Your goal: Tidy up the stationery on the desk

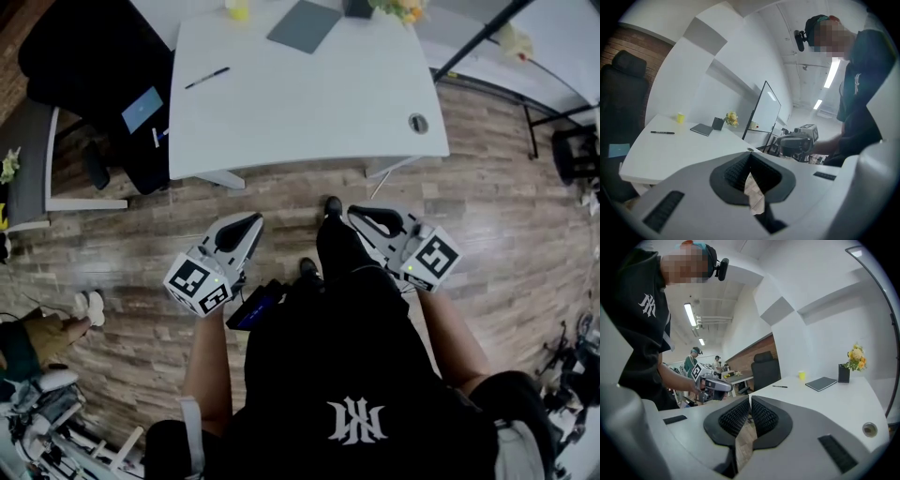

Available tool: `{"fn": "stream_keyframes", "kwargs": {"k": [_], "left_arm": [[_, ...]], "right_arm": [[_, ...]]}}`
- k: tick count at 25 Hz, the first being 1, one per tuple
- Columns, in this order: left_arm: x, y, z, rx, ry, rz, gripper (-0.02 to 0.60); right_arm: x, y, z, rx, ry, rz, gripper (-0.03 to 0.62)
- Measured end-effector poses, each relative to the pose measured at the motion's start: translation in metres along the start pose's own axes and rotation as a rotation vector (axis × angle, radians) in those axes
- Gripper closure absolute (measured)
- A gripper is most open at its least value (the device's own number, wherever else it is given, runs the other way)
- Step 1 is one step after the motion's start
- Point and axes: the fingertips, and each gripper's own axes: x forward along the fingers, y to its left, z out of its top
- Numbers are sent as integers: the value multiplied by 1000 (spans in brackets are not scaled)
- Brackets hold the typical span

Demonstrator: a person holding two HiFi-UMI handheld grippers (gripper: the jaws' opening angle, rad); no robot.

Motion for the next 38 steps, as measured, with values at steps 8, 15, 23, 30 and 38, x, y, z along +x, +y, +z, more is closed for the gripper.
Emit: {"fn": "stream_keyframes", "kwargs": {"k": [8, 15, 23, 30, 38], "left_arm": [[52, 43, 44, 31, 27, 11, 581], [107, 73, 95, 61, 12, 33, 581], [168, 111, 151, 91, -1, 82, 581], [183, 151, 165, 60, 15, 164, 581], [208, 179, 165, 28, 53, 167, 581]], "right_arm": [[20, -77, 39, 47, -122, -1, 553], [16, -147, 68, 20, -163, 19, 553], [30, -224, 95, 18, -165, 86, 553], [49, -267, 96, 43, -156, 132, 553], [58, -298, 76, 135, -137, 101, 553]]}}
